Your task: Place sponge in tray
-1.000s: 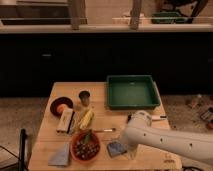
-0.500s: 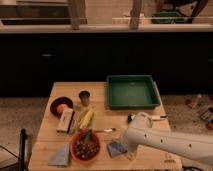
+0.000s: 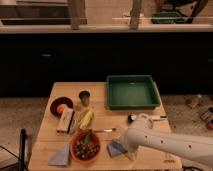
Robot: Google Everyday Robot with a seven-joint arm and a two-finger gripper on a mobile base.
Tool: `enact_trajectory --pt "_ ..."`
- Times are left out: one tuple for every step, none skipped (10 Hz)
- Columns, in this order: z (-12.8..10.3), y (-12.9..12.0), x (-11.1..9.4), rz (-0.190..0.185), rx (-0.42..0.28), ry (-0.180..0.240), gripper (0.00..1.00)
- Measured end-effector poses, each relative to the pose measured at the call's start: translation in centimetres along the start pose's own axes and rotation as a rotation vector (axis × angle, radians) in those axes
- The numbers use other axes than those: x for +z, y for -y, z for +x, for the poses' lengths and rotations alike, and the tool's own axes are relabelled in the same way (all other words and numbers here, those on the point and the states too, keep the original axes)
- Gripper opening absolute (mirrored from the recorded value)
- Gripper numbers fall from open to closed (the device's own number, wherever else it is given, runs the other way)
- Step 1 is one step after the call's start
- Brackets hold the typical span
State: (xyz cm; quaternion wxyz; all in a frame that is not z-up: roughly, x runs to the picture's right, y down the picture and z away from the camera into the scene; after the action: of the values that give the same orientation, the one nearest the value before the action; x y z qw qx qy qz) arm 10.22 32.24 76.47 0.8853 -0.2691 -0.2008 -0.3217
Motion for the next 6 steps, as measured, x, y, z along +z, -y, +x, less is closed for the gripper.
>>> enact_trajectory --pt "0.05 -0.01 0.05 0.003 0.001 -0.002 0.80" --pt "0.11 0.01 0.13 0.007 0.001 -0.004 0.80" --pt "0.16 -0.04 0.18 0.008 0.002 -0.004 0.80" --pt "0.18 -0.06 0.13 0.007 0.002 -0.004 0.80" --pt "0.19 -0.09 0.10 0.007 0.002 -0.004 0.80" --pt "0.20 -0.11 0.10 0.007 0.003 -0.004 0.80"
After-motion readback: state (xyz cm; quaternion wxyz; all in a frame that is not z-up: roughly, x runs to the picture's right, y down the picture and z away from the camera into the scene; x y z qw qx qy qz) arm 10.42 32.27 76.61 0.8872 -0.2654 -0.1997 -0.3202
